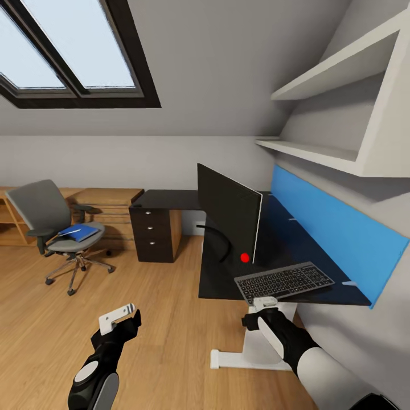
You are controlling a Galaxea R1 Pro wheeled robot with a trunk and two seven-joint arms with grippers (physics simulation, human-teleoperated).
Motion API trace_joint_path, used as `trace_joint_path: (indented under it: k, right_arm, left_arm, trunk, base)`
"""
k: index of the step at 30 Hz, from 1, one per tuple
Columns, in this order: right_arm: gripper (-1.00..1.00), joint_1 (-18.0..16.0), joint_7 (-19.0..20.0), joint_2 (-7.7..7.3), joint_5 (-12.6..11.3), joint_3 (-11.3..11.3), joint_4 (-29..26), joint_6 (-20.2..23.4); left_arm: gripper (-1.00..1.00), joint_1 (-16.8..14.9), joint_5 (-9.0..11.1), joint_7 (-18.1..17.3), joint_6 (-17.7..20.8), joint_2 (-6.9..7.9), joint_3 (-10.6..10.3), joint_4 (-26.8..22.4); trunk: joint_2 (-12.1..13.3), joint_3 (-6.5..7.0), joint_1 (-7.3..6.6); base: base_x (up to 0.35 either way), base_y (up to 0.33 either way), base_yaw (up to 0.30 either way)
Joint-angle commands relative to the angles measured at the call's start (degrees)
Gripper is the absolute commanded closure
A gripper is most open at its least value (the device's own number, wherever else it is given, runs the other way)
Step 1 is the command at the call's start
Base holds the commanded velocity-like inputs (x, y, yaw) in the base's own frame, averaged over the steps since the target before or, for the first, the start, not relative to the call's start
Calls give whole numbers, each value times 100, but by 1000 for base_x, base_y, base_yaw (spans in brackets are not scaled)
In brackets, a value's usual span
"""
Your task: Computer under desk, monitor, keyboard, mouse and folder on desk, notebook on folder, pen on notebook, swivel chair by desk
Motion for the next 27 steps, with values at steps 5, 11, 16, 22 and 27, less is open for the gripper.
trace_joint_path:
  k: [5,11,16,22,27]
  right_arm:
    - [-100,-5,-47,-34,-57,36,-8,23]
    - [-100,-5,-49,-48,-57,36,-8,18]
    - [-100,-5,-50,-45,-57,36,-8,14]
    - [-100,-5,-51,-46,-57,39,-8,8]
    - [-100,-4,-49,-48,-57,38,-8,6]
  left_arm:
    - [-100,-4,55,46,15,-1,-10,-8]
    - [-100,-4,57,46,17,-3,-6,-8]
    - [-100,-4,57,46,17,0,-4,-8]
    - [-100,-4,56,50,17,1,4,-8]
    - [-100,-4,57,46,25,5,6,-8]
  trunk:
    - [-207,-97,111]
    - [-447,-205,243]
    - [-648,-295,352]
    - [-768,-349,418]
    - [-768,-349,418]
  base:
    - [0,0,0]
    - [0,0,0]
    - [0,0,0]
    - [0,0,0]
    - [0,0,0]
